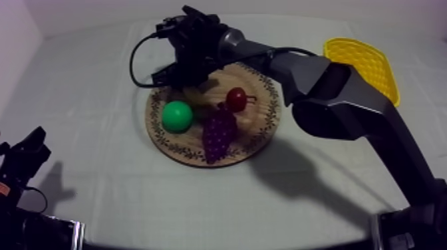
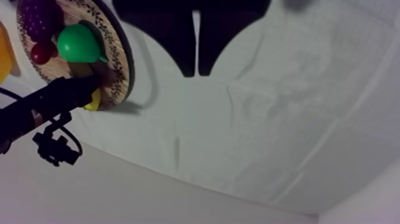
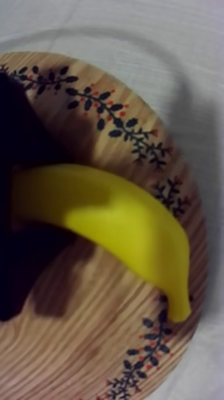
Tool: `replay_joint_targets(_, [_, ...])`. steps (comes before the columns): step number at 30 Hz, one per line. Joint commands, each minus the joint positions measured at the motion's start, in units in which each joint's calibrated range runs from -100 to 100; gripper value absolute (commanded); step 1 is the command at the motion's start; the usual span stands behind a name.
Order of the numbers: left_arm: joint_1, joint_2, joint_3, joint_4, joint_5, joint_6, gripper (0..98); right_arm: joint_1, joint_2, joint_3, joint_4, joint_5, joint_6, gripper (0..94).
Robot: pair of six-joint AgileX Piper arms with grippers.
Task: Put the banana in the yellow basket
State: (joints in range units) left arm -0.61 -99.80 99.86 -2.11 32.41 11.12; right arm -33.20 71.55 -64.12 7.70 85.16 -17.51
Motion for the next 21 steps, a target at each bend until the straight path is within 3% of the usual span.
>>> replay_joint_targets(1, [0.0,0.0,0.0,-0.02,0.0,0.0,0.1,0.0,0.0,0.2,-0.4,-0.3,0.2,24.1])
replay_joint_targets(8, [0.0,0.0,0.0,-0.02,0.0,0.0,0.1,0.1,0.1,1.0,-0.4,-1.1,0.4,18.4])
replay_joint_targets(21, [0.0,0.0,0.0,-0.02,0.0,0.0,0.1,0.7,-9.0,6.5,-0.3,-3.1,0.1,18.5])
